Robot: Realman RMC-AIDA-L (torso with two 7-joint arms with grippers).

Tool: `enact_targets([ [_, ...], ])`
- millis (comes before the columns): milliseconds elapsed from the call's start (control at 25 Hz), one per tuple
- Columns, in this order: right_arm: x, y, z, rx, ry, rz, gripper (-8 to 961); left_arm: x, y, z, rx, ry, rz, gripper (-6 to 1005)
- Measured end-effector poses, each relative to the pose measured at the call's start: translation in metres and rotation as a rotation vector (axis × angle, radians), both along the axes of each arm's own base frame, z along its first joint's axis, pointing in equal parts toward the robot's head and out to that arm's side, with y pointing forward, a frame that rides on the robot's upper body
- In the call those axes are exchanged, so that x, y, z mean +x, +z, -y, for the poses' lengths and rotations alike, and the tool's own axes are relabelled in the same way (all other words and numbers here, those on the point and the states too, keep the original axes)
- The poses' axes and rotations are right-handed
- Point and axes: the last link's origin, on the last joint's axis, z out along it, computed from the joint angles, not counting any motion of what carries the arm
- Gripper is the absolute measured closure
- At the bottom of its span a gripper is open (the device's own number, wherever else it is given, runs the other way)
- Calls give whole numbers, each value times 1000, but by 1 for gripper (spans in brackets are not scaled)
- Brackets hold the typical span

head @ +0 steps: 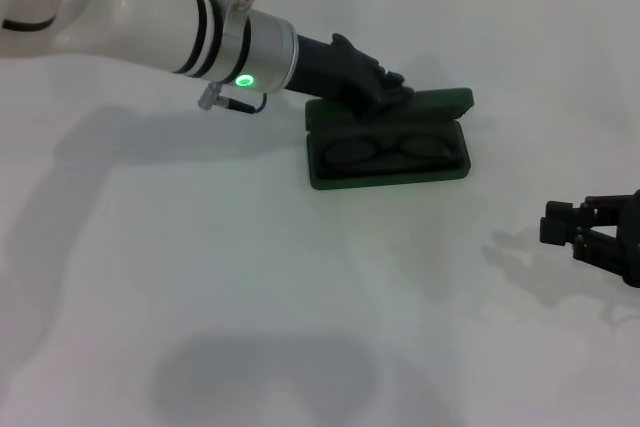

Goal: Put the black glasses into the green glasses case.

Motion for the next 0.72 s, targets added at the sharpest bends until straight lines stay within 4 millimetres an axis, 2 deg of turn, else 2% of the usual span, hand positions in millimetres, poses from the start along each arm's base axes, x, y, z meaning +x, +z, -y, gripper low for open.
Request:
enact_targets([
  [160,-1,0,-1,6,2,-8,740,-3,-4,7,-31,2,-1,840],
  [480,-4,1,-2,8,12,-14,740,-24,-18,36,-118,20,8,935],
  [600,-6,2,-2,0,29,-17,740,-20,-11,47,-165,-12,73,946],
  [720,-6,5,4,-24,47,-18,739,-12,11,58,-195,-56,183,918],
])
